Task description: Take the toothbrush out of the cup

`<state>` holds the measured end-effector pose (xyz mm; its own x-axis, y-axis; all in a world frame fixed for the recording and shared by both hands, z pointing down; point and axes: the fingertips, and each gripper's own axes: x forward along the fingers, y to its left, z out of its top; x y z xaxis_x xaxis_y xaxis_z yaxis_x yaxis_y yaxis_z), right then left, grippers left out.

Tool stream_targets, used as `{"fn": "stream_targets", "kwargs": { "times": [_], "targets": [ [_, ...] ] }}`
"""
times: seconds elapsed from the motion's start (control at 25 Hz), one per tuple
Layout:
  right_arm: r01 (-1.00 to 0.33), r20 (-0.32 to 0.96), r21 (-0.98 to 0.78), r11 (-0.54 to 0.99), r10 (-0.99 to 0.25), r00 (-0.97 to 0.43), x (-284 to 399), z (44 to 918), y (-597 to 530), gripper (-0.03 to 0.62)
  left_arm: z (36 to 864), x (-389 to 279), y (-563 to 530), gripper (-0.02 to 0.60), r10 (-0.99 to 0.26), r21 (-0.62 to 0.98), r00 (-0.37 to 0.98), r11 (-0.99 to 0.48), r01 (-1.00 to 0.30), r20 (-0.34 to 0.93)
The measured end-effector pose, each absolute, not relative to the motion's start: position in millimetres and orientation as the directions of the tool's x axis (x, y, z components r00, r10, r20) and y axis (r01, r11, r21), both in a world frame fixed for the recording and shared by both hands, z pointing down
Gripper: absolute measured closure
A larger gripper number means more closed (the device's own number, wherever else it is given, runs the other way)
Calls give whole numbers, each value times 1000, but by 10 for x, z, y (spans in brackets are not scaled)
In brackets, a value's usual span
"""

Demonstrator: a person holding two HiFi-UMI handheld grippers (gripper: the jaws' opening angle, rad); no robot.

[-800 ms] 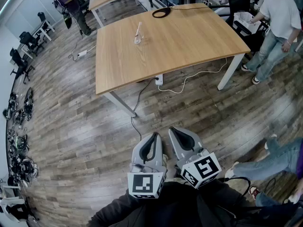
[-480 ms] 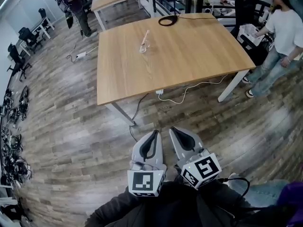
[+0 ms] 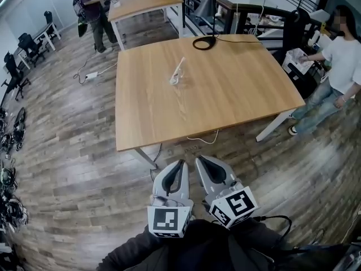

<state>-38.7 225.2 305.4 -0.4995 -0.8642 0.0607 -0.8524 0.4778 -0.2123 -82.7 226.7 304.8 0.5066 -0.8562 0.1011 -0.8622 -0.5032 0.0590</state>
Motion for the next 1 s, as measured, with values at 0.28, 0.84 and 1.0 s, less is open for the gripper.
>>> {"fn": "stream_targets", "kwargs": {
  "times": [0.28,0.84,1.0],
  "targets": [
    [-862,71,-202,464,-871,-486,-517,3026,1955,592,3046,-947,1916,574,-849,96,515,-506,-857,117],
    [-876,94,-221,428,-885,-456,-283,3145,1223,592,3183,-773,1173,574,-840,102,520,-510,-854,156],
    [-877,99,-233,420,-887,-451,-134,3205,872,592,3279,-659,851,574,-837,92,520,-512,-854,170]
  ]
}}
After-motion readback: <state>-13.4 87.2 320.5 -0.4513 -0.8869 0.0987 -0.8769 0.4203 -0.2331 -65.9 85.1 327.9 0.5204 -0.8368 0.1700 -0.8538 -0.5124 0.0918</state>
